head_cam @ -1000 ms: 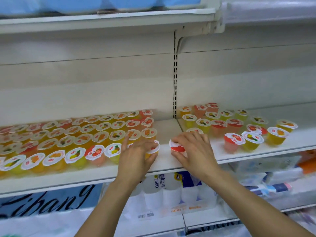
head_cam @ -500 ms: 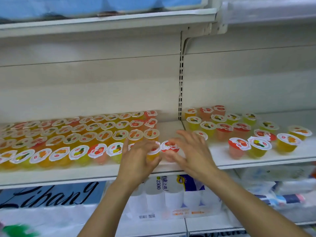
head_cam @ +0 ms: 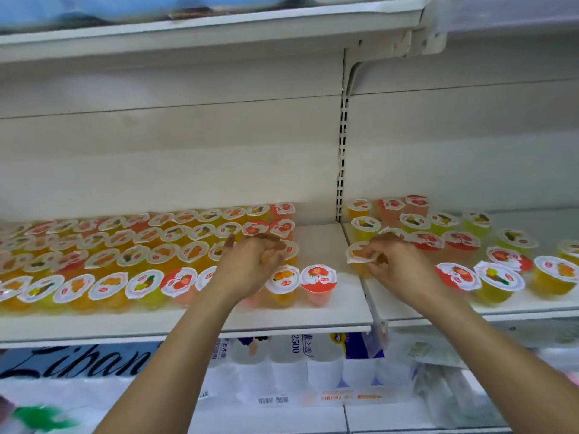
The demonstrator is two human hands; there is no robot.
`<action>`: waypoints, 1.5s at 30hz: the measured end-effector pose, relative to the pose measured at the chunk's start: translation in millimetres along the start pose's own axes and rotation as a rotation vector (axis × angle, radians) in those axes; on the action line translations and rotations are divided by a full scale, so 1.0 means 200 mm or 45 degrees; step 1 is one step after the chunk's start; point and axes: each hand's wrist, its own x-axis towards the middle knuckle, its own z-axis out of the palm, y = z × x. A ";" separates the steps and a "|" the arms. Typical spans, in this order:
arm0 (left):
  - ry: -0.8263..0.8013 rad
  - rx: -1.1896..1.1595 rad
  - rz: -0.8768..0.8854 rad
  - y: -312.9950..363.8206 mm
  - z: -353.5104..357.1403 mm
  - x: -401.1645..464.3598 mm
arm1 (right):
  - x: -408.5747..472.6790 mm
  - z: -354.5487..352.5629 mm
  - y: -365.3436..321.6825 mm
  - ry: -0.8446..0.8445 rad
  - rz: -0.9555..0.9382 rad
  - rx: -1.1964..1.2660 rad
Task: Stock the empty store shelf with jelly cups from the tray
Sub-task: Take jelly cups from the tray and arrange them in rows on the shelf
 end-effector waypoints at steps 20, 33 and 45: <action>-0.046 0.018 0.257 -0.15 0.00 0.16 | 0.13 0.06 -0.04 0.022 0.015 0.518; -0.050 -0.027 0.227 -0.15 0.01 0.15 | 0.16 0.13 -0.14 -0.079 0.174 1.047; -0.066 -0.012 0.199 -0.14 0.01 0.13 | 0.21 0.08 -0.16 -0.291 0.039 0.659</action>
